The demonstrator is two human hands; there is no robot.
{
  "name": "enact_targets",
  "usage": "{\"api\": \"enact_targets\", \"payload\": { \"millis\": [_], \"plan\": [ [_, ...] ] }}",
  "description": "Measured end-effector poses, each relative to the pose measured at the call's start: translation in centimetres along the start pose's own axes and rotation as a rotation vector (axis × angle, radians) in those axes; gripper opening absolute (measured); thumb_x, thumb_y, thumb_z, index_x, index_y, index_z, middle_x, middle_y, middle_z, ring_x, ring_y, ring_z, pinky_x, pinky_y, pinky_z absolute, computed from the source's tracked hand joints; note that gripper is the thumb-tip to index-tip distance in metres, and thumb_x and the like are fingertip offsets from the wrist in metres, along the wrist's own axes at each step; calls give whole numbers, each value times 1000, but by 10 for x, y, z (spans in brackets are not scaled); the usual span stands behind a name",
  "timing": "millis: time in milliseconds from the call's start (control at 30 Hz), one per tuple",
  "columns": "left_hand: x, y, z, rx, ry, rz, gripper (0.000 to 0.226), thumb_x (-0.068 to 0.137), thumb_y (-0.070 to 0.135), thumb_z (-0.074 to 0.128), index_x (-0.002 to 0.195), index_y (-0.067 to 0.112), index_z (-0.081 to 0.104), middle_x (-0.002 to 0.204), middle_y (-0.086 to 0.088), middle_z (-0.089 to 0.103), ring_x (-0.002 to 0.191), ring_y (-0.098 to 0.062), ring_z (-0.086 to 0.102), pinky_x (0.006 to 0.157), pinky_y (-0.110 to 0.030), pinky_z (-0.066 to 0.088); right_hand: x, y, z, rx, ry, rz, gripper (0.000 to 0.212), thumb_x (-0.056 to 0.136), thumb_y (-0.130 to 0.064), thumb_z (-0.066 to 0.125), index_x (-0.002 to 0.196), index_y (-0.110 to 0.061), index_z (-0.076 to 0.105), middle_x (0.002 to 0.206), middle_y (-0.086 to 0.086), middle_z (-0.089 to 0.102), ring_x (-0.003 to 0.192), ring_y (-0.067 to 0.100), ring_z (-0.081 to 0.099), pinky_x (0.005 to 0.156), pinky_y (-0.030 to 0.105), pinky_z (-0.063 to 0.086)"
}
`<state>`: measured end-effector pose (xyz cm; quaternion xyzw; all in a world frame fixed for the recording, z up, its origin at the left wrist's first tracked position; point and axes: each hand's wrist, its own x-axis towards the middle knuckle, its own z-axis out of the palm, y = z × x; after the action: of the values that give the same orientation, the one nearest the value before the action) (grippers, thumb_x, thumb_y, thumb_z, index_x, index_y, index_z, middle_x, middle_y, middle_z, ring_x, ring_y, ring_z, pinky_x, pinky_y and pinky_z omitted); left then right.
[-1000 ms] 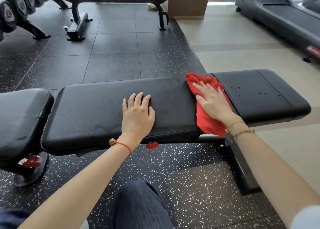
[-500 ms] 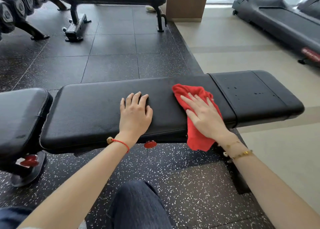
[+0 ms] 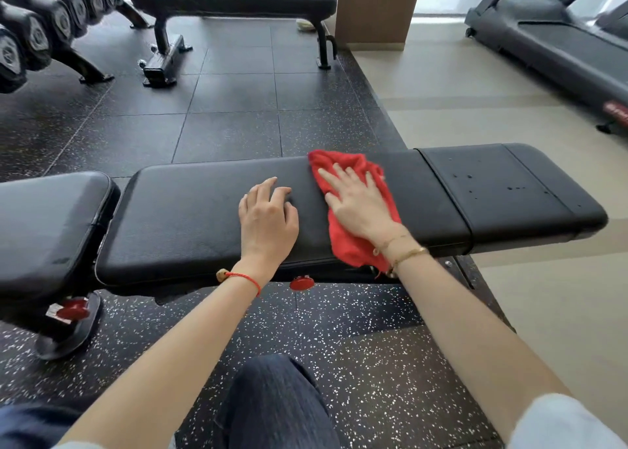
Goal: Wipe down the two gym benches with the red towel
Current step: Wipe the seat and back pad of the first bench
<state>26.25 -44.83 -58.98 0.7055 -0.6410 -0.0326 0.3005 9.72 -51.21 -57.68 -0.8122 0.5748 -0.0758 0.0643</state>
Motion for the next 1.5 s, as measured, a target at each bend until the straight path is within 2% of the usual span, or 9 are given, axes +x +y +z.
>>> {"api": "enact_targets", "payload": {
  "millis": [167, 333, 467, 667, 800, 1000, 1133, 1367, 1500],
  "plan": [
    [2, -30, -27, 48, 48, -26, 37, 89, 15, 55, 125, 13, 62, 134, -6, 58, 130, -26, 46, 114, -43, 28, -51, -8, 5, 72, 20, -228, 53, 101, -34, 38, 152, -41, 24, 161, -11, 19, 150, 13, 14, 123, 42, -1],
    [-4, -90, -58, 188, 85, -78, 35, 90, 16, 57, 124, 10, 63, 132, -9, 59, 127, -31, 48, 112, -49, 30, -8, 26, -2, 50, 0, -16, 52, 103, -33, 34, 152, -40, 21, 163, -10, 13, 151, 16, 11, 122, 43, -2],
    [-12, -108, -62, 233, 63, -156, 37, 93, 19, 54, 129, 12, 59, 137, -9, 55, 132, -31, 43, 115, -52, 25, 47, 2, 1, 5, -31, 123, 53, 103, -36, 28, 155, -35, 15, 165, -2, 8, 151, 23, 9, 121, 48, -4],
    [-12, -107, -61, 202, 91, -182, 37, 92, 19, 53, 128, 15, 60, 138, -8, 55, 132, -28, 43, 115, -50, 24, 25, -94, 19, -5, -33, -234, 54, 102, -36, 34, 154, -37, 20, 164, -5, 13, 151, 21, 12, 121, 45, -4],
    [-14, -110, -62, 202, 95, -168, 38, 93, 19, 52, 130, 16, 60, 140, -6, 54, 133, -26, 43, 117, -48, 23, -31, -95, 23, 29, 8, -362, 52, 101, -37, 35, 152, -40, 24, 161, -10, 20, 150, 16, 16, 122, 41, -2],
    [-15, -111, -60, 221, 85, -152, 40, 94, 20, 50, 132, 15, 58, 141, -8, 53, 134, -27, 42, 118, -50, 23, -16, -8, 8, -18, 29, -75, 52, 102, -34, 37, 152, -37, 24, 162, -4, 21, 149, 20, 19, 121, 44, 1],
    [-12, -108, -57, 253, 82, -175, 41, 92, 22, 49, 132, 16, 57, 141, -7, 52, 134, -27, 40, 118, -49, 22, 40, -9, 4, -27, -6, 90, 54, 102, -36, 32, 154, -34, 18, 164, 1, 12, 150, 24, 13, 121, 49, 0],
    [-13, -109, -58, 226, 130, -186, 38, 90, 23, 53, 126, 19, 61, 137, -5, 57, 131, -25, 45, 114, -45, 25, 30, -144, 30, 1, -26, -259, 54, 101, -39, 33, 154, -35, 21, 164, -2, 14, 150, 23, 14, 121, 46, -3],
    [-14, -110, -60, 211, 125, -170, 38, 91, 23, 53, 128, 19, 61, 138, -4, 57, 132, -24, 45, 115, -45, 25, -3, -148, 35, 39, -6, -342, 52, 102, -37, 33, 153, -37, 22, 163, -5, 17, 150, 20, 14, 121, 41, -7]
  ]
}}
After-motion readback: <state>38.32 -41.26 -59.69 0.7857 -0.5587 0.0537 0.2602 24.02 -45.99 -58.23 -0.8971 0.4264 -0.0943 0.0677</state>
